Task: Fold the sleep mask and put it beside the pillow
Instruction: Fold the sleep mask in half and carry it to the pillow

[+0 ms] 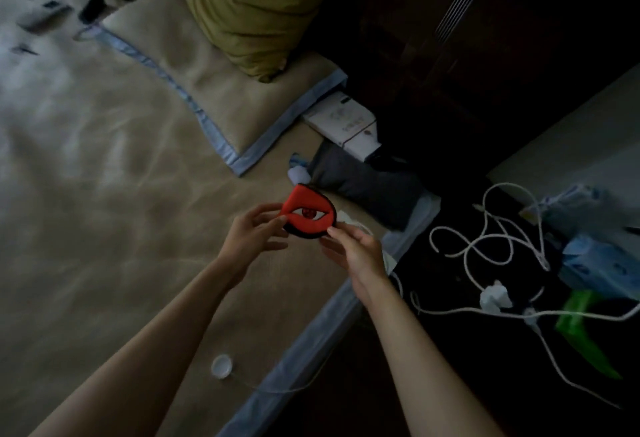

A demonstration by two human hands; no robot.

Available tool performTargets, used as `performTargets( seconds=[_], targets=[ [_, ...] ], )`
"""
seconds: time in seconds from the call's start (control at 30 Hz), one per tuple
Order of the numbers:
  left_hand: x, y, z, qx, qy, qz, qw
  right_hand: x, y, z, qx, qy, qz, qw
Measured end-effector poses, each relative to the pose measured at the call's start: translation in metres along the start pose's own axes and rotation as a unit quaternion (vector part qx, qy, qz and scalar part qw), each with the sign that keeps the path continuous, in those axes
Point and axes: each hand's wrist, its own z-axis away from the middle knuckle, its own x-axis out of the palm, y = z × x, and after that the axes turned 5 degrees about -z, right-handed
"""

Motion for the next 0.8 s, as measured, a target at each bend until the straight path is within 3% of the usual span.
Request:
performTargets(
  seconds=[0.43, 0.8],
  targets=[
    [0.036, 0.068, -0.139, 0.003, 0.021, -0.019, 1.0, 0.015, -0.095, -0.14, 0.014, 0.0, 0.032, 0.999],
    [0.038, 0.05, -0.243, 0.018, 0.136, -0.084, 0.987, 0.048, -0.099, -0.249, 0.012, -0.04, 0.112, 0.993]
  ],
)
